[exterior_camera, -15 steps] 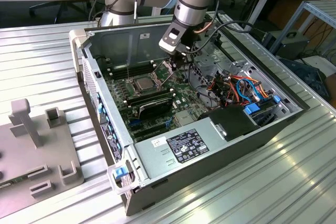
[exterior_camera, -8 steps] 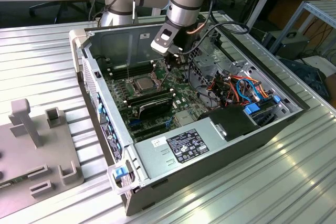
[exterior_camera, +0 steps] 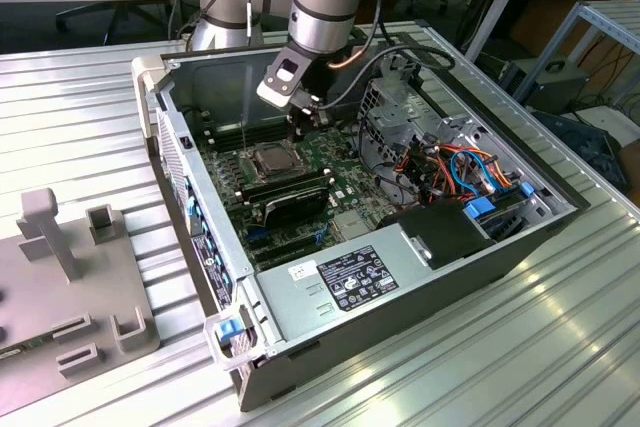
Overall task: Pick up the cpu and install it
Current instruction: 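Close the cpu cover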
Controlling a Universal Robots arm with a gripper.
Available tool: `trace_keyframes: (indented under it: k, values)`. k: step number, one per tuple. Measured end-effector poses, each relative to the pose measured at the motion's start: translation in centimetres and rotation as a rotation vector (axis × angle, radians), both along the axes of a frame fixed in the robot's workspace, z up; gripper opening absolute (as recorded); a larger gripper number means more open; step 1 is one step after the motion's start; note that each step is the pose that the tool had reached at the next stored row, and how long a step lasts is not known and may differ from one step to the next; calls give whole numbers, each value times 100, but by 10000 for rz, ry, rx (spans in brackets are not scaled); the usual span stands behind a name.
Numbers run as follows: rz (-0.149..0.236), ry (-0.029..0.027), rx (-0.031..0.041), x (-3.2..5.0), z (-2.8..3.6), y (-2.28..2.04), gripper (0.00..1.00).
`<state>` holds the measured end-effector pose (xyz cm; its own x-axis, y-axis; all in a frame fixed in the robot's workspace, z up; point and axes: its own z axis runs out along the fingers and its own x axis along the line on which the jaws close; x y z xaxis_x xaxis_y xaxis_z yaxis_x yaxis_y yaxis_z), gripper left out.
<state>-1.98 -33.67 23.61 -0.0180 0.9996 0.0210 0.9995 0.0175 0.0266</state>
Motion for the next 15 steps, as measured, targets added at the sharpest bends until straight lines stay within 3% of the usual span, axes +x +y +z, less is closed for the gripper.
trace_keyframes:
  k: [7,15]
  values:
    - [-1,0,1,-37,-3,-1,11]
    - [0,-1,0,-211,-105,0,11]
